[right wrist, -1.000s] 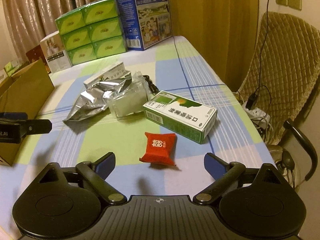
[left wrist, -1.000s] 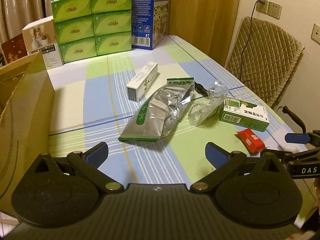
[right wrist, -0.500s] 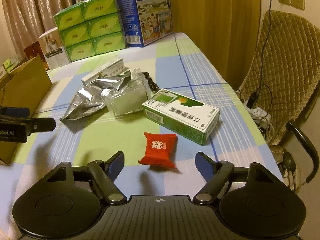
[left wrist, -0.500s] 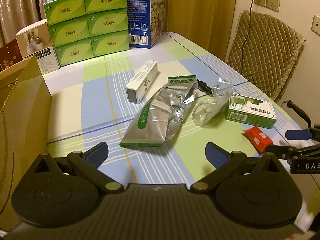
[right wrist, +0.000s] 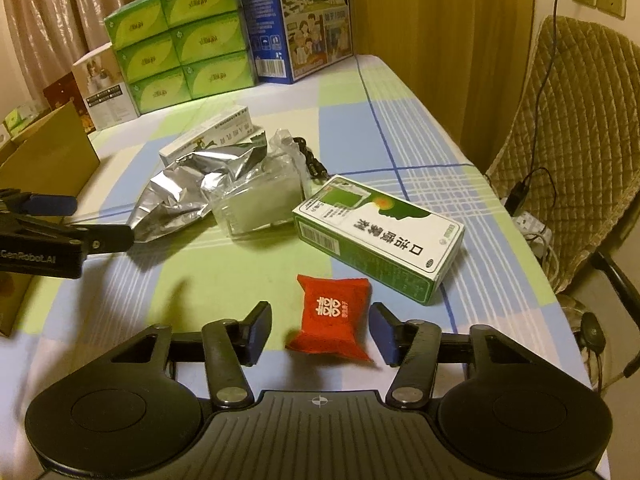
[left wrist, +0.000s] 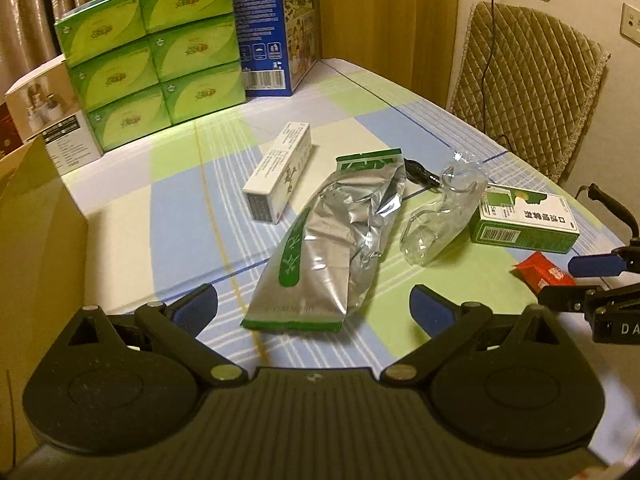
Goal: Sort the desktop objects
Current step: 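Close the right tool on the red packet while the left tool approaches the foil packet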
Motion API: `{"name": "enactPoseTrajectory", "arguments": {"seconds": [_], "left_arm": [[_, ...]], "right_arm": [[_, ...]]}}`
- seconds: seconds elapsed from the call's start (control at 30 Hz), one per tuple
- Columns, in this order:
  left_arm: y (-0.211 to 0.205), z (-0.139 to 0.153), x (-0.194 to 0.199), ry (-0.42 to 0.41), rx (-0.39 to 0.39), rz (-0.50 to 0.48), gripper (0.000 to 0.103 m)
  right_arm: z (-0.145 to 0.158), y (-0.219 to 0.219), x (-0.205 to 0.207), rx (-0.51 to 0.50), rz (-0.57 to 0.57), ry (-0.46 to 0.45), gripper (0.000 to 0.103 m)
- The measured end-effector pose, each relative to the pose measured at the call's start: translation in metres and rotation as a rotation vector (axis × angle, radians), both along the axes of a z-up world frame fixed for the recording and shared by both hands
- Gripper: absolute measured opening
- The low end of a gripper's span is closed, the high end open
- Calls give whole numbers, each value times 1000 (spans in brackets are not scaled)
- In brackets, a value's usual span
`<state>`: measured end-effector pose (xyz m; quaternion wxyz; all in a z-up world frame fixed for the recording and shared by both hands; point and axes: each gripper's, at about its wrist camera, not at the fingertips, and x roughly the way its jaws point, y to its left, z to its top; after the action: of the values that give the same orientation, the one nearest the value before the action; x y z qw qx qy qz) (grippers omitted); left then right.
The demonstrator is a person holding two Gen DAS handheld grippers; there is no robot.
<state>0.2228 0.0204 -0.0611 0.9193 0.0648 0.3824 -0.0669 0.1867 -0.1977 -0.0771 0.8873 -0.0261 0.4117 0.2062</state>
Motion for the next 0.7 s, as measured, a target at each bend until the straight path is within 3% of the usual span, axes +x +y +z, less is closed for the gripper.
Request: {"name": "enactPoseTrajectory", "arguments": {"seconds": [0.37,0.53,0.7], "left_arm": [[-5,-25,26,28,64,-59,96],[0,-36,35,57,49,-52,88],[2,-42,36,88,33,-49,69]], "right_arm": [[-8,4,8,-10,-3,35,48],[-11,8,9,-29,6,31,39],[-13,15,11,-50,20,21,28]]}}
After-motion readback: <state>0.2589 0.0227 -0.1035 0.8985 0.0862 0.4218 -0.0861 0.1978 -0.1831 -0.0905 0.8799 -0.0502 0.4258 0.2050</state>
